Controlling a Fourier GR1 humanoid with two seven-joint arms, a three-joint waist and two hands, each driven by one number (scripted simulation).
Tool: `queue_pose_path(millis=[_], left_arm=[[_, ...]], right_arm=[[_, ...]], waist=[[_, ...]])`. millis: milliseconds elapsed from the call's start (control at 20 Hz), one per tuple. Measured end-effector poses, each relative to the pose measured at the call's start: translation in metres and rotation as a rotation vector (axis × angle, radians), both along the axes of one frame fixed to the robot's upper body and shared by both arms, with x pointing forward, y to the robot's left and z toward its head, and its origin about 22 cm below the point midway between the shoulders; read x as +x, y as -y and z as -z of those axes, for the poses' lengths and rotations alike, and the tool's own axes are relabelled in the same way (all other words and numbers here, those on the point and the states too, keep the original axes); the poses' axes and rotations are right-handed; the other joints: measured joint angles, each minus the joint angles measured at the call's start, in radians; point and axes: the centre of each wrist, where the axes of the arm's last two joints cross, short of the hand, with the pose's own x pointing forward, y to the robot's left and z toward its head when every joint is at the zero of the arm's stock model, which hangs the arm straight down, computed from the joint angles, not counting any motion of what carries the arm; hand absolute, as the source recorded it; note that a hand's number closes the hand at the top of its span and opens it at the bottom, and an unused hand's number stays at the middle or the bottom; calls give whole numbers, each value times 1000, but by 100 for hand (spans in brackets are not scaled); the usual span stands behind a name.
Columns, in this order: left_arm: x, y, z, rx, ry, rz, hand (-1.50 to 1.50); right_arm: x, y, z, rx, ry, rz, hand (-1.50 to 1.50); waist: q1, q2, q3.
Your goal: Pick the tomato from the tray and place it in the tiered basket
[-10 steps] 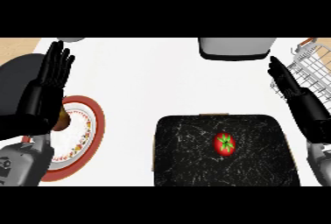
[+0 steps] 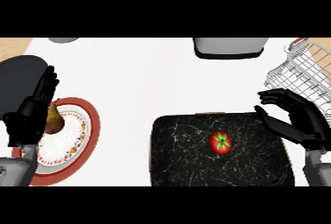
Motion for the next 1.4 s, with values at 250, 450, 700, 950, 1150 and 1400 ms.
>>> queue_pose_path(millis=[250,450,700,950,1150,1400], left_arm=[[-3,1,15,33,-75,-25,0],[-6,-4,22,43,-89,-35,0],[-3,2,24,47,-94,-30,0],[1,4,27,46,-98,-17,0],[6,1,22,44,-98,-17,0],[6,6,20,44,-97,-16,0]], right_arm=[[-28,14,10,-32,-69,143,-150],[-41,28,-26,-133,-104,79,-150],[-36,36,-70,-382,-223,-112,-150],[-26,11,-109,-551,-328,-236,-150],[-13,-19,-123,-599,-394,-244,-150],[7,-53,-120,-636,-493,-253,-150]], waist=[[10,-4,-3],[14,-6,-5],[23,-6,-7],[33,-4,-7],[36,-4,-7],[39,-3,-6]])
